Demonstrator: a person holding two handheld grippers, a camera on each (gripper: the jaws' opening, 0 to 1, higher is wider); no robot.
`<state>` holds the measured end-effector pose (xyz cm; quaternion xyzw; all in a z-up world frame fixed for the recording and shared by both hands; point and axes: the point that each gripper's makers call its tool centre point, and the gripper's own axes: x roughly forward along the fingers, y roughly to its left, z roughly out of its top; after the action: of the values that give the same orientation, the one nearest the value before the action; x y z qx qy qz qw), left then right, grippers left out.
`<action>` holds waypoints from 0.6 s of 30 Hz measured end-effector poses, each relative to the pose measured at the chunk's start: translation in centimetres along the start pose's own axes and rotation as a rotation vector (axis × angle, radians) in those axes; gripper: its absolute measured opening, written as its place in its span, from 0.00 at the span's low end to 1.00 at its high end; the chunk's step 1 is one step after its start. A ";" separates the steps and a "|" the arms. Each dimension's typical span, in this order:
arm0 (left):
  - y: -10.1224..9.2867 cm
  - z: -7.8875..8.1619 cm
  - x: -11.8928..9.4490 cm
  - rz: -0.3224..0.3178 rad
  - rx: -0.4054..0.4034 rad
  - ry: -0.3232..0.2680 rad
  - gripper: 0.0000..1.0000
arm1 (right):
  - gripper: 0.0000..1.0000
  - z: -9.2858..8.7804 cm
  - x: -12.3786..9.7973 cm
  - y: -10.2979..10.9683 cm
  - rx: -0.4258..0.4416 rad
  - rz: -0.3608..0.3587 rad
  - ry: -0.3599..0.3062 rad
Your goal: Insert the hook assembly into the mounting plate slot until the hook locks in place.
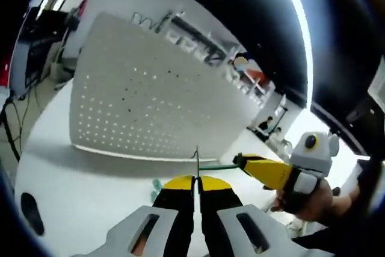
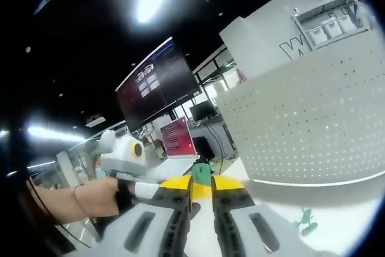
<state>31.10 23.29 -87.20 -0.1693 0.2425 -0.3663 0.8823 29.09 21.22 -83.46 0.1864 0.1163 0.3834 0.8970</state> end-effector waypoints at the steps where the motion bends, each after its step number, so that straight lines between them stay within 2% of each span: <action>1: -0.1 0.1 0.0 0.005 0.015 -0.001 0.01 | 0.10 -0.1 0.0 0.0 -0.002 0.002 0.008; 8: -0.7 0.4 0.2 0.047 0.223 0.002 0.01 | 0.10 -0.3 0.9 0.3 0.022 0.010 0.011; 11: -1.1 0.8 0.1 0.060 0.305 -0.016 0.01 | 0.10 -0.3 1.1 0.3 0.049 0.014 0.007; 18: -1.6 1.2 -0.1 0.060 0.369 -0.028 0.01 | 0.08 0.2 1.3 0.4 0.069 0.017 -0.012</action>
<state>30.83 22.43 -85.42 -0.0023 0.1641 -0.3757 0.9121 29.76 22.36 -83.19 0.2206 0.1224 0.3858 0.8874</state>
